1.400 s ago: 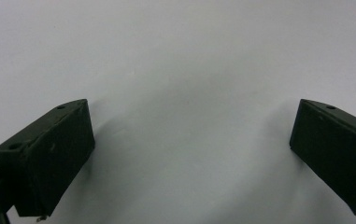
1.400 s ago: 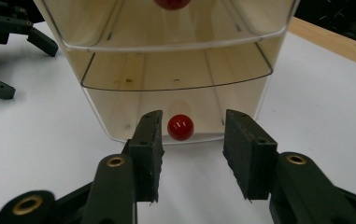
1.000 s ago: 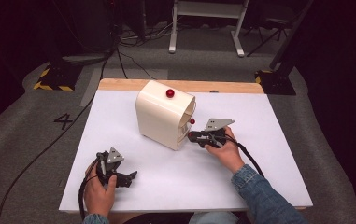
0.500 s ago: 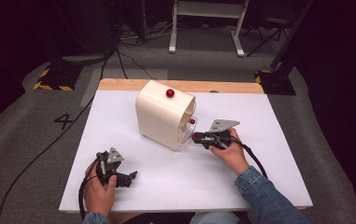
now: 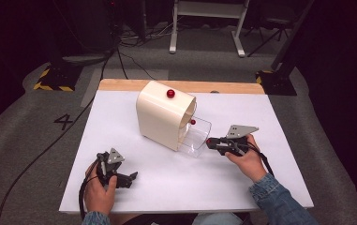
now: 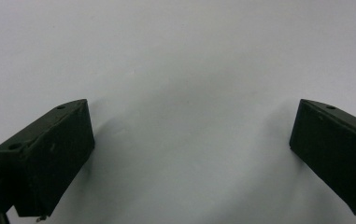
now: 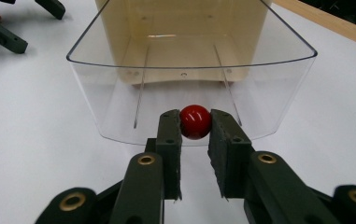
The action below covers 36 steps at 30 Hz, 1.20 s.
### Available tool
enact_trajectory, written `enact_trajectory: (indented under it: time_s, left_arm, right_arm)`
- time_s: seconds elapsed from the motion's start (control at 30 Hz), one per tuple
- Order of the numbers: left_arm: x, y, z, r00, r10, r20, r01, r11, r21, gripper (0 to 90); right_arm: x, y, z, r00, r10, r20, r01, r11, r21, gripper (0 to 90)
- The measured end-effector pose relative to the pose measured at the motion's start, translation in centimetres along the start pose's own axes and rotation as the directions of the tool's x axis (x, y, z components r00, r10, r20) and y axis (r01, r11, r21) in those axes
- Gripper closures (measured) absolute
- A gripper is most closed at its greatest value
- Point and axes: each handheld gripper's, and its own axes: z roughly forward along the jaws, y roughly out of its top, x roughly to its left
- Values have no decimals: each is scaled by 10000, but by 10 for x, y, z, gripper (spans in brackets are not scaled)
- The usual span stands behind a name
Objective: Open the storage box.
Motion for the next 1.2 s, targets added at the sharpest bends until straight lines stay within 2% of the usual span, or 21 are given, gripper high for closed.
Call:
enact_trajectory:
  time_s: [0.37, 0.67, 0.87, 0.9, 1.1, 1.2]
  left_arm:
    - [-1, 0, 0, 10000, -78, 29, 78, 10000, 25, 0]
    - [0, 1, 0, 10000, -39, 16, 39, 10000, 43, 0]
    - [0, 1, 0, 10000, -43, 39, 43, 10000, 50, 0]
    - [0, 0, 0, 10000, -45, 22, 45, 10000, 43, 0]
    - [0, 0, 0, 10000, -30, 19, 30, 10000, 48, 0]
    - [0, 1, 0, 10000, -45, 40, 45, 10000, 51, 0]
  right_arm:
    - [-1, -13, -19, 9999, 130, 87, -131, 9999, 40, 746]
    - [-3, -26, -13, 9994, 319, 138, -325, 9984, 454, 742]
    - [0, -33, -8, 9991, 250, 329, -277, 9961, 840, 738]
    - [0, -35, -8, 9987, 284, 435, -324, 9951, 938, 711]
    - [1, -39, -13, 9968, 548, 581, -594, 9951, 794, 678]
    - [4, -39, -23, 9958, 643, 655, -676, 9964, 503, 664]
